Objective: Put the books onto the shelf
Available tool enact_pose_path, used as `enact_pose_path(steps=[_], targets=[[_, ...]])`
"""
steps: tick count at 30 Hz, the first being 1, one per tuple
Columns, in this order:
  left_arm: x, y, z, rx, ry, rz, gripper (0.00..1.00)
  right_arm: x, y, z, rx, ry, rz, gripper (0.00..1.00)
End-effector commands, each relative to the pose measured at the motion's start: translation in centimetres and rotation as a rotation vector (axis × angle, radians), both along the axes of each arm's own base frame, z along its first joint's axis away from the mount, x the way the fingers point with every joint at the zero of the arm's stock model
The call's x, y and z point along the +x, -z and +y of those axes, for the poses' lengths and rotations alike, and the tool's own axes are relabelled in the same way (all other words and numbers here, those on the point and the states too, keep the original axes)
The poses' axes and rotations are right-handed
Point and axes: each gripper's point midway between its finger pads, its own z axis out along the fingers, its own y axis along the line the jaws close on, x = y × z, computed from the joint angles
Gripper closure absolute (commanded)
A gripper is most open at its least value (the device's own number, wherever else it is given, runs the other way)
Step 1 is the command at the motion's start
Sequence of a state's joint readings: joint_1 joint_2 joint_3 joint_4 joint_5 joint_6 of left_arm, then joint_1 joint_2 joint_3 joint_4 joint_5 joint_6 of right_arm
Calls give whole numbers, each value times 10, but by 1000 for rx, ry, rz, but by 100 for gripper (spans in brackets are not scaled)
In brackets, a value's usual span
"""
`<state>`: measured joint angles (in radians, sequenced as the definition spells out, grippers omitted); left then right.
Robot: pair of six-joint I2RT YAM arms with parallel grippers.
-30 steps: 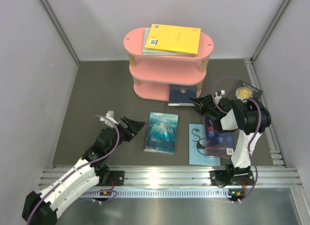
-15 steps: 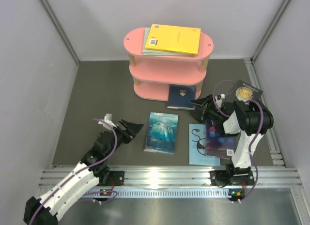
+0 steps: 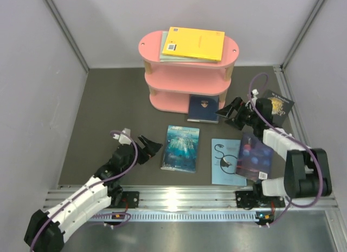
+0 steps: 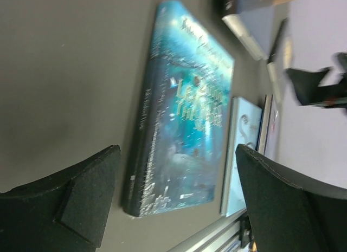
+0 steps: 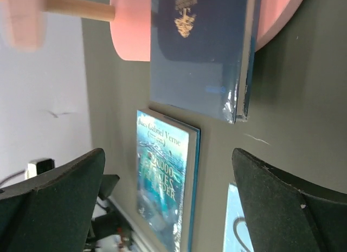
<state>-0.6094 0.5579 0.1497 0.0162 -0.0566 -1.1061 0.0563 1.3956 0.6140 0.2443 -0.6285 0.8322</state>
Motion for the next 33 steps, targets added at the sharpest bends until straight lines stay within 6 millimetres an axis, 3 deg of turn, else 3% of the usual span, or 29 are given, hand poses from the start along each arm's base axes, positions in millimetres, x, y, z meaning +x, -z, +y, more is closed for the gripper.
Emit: enact_pose_path(steps=[1,5,9,11,13,19,21,22,23,24,26,27,29,30,32,33], targets=[[2,-1,-4,29,32,-4,8,-26,6,-21,-217,-28,29,0],[0,14,-7,22,48,19,7,-54,1,-4,-230,-104,4,0],[4,19,-11,19,57,4,4,-88,5,46,-163,-225,-29,0],[2,26,-16,34,89,25,2,-103,20,58,-136,-249,-4,0],[4,25,-22,29,111,17,1,-110,26,74,-103,-266,-1,0],[1,56,-41,46,204,129,1,-115,52,99,-114,-299,53,0],[5,51,-54,14,252,123,1,-117,63,108,-122,-313,73,0],[-2,64,-59,18,296,179,1,-117,66,112,-123,-319,78,0],[-3,64,-66,-10,316,195,1,-119,76,114,-132,-324,106,0],[2,53,-76,-63,343,151,1,-121,77,123,-118,-339,98,0],[-8,57,-89,-145,409,201,1,-124,89,132,-100,-345,121,0],[-3,35,-99,-221,445,114,1,-131,93,138,-91,-370,129,0],[-11,33,-106,-317,479,157,1,-142,109,143,-86,-394,172,0],[-9,6,-110,-393,509,47,1,-145,104,152,-47,-411,157,0],[-14,-2,-113,-485,532,69,2,-158,109,158,-12,-431,172,0],[-15,-23,-115,-544,562,-12,5,-164,112,158,-5,-437,182,0]])
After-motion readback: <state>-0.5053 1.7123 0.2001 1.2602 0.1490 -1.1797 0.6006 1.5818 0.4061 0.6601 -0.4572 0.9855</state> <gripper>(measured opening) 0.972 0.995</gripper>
